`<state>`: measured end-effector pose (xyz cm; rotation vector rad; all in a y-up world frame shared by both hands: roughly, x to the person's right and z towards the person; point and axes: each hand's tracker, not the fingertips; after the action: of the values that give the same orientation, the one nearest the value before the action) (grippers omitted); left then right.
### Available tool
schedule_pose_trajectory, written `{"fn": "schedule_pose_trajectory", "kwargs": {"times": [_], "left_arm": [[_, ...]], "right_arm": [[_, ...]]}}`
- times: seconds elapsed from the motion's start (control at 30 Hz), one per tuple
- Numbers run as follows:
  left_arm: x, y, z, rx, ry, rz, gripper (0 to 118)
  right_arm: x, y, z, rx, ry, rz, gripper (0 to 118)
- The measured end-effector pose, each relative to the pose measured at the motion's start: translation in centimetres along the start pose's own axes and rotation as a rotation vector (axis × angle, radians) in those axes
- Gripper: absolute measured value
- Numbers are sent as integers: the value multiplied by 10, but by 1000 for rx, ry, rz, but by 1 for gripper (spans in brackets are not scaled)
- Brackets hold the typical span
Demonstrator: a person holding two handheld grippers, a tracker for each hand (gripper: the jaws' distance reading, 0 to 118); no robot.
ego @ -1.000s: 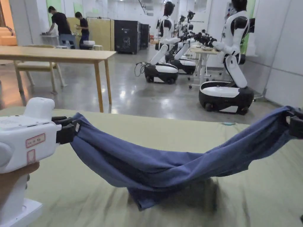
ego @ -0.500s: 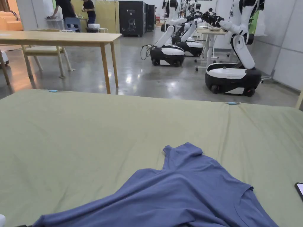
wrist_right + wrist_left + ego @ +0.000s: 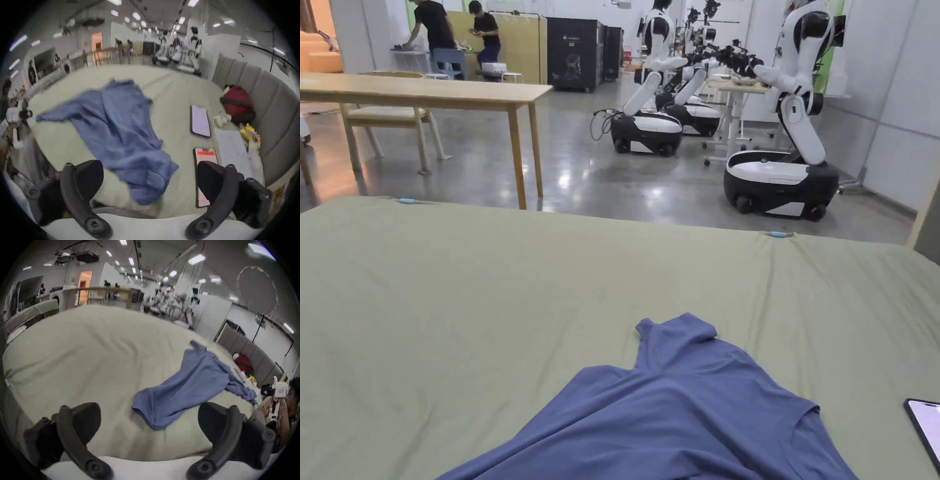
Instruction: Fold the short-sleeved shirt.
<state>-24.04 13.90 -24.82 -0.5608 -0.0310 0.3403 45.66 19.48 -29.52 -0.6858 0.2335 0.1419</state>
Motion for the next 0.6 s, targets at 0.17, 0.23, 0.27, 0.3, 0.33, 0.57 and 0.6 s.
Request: {"fn": "schedule_pose_trajectory", "kwargs": {"times": [0.17,0.23,0.27,0.3,0.33,0.57,0.6], "left_arm": [[6,-5,74,100,95,-18,113],[9,-8,88,140,161,-43,56],[7,-11,89,120,205,-27,12],[6,-14,89,101,258,-7,0],[1,-15,90,131,255,10,0],[-6,-13,37,54,135,2,0],[-6,-10,25,44,139,-13,14]], "right_arm": [[-49,10,102,250,170,-98,104],[-71,8,123,316,185,-94,48],[-81,12,126,331,164,-81,14],[-89,16,126,330,150,-74,1],[-95,17,128,327,162,-73,1],[-109,23,121,303,245,38,1],[-107,23,120,302,248,36,1]]}}
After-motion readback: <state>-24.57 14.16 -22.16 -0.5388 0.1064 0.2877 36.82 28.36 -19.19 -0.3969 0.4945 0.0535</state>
